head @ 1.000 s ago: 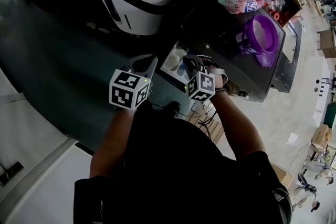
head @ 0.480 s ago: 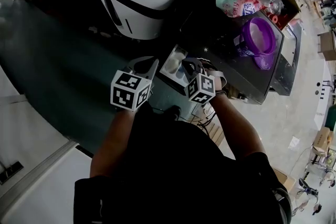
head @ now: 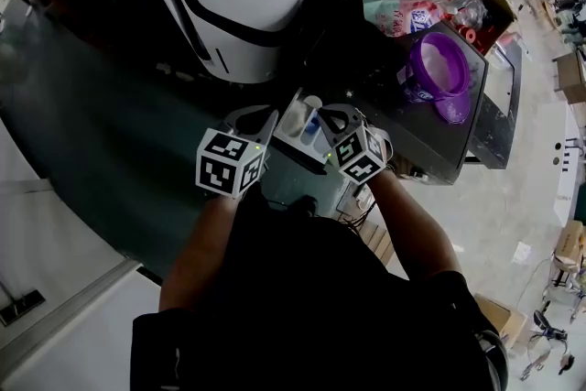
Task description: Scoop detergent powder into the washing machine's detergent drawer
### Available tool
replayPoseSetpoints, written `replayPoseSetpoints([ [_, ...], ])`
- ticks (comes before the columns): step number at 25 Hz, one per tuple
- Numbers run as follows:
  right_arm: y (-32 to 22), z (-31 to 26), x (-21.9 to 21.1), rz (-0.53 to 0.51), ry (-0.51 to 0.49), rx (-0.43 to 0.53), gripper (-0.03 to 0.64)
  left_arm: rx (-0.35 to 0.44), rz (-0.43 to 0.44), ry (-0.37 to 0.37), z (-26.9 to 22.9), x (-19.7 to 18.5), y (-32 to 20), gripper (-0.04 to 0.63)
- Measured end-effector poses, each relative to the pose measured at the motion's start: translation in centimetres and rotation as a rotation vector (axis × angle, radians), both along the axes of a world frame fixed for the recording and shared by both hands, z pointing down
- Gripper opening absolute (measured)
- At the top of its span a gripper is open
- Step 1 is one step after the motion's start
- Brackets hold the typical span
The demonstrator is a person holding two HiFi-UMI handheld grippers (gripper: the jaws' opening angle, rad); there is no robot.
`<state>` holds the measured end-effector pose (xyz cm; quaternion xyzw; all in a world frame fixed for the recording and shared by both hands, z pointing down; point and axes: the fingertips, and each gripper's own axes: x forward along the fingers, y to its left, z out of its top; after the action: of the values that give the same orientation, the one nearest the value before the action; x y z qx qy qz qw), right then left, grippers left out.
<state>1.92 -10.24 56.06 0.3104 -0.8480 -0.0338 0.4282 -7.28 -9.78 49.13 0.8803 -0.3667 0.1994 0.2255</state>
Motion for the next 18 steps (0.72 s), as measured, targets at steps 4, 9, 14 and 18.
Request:
replayPoseSetpoints([
  [4, 0.3, -1.5, 1.3, 0.062, -0.107, -0.026, 0.022, 0.011, 0.010, -0.002, -0.7, 0.9, 0.0, 0.009],
  [9, 1.3, -3.3, 3.3, 0.131, -0.248, -0.057, 0.023, 0.037, 0.025, -0.008, -2.1, 2.8, 0.0, 0.008],
  [14, 1.7, -5.7, 6.0, 0.220, -0.387, -0.046, 0.023, 0.064, 0.057, -0.015, -3.2, 5.0, 0.0, 0.008],
  [18, 2.4, -8.0, 9.1, 0.302, -0.540, -0.059, 0.023, 0.082, 0.087, -0.020, -4.1, 7.5, 0.4, 0.008],
])
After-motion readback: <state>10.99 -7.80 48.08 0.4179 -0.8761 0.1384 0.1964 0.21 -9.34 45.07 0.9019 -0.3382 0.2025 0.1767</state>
